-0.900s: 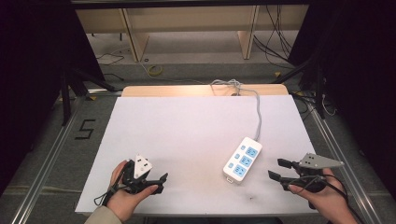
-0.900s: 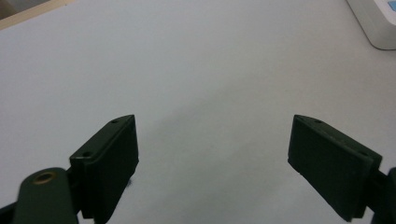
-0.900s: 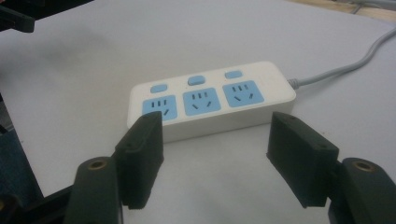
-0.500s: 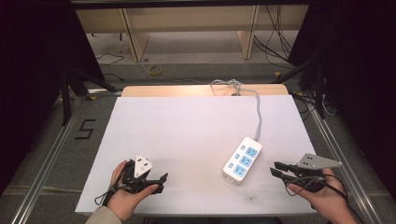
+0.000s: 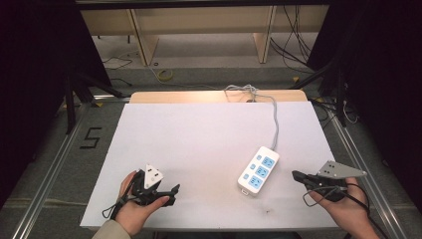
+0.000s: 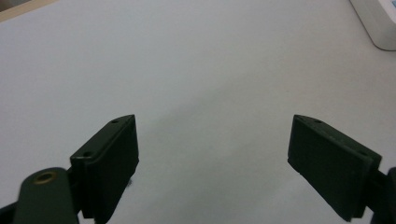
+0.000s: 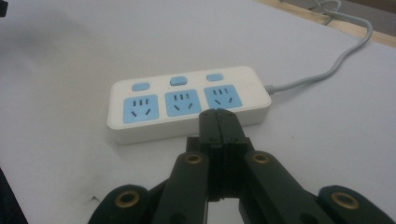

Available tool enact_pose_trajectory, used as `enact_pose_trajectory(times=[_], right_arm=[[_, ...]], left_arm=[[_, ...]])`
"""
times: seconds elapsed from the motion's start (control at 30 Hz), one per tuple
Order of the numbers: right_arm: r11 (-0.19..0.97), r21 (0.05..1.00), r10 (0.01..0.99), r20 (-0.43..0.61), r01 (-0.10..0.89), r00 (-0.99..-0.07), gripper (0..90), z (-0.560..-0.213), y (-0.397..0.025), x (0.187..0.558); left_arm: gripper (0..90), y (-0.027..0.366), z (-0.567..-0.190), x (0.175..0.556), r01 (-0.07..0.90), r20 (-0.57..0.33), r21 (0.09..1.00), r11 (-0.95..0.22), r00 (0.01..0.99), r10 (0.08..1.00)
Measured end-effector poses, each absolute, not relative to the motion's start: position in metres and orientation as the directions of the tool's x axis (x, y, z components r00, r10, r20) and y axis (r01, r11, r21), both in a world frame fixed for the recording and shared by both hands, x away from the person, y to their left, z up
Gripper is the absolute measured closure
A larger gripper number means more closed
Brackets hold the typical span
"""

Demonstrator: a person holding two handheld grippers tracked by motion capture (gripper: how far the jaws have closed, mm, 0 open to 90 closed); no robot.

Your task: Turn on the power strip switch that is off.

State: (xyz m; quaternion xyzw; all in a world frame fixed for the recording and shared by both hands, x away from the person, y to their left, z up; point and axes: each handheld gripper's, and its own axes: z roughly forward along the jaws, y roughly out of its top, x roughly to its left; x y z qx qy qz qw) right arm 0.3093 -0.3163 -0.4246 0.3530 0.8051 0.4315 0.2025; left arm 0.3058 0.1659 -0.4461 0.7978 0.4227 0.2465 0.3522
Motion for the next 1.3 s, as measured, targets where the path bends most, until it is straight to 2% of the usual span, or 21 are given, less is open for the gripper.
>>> enact_pose_trajectory(times=[1.3], right_arm=[[0.386,0.841,0.710,-0.008,0.379,-0.705,90.0,-0.417,-0.290,0.330]], left_arm=[[16.0,0.164,-0.446,0.307,0.500,0.090,0.777,-0.382,0.513,0.854]])
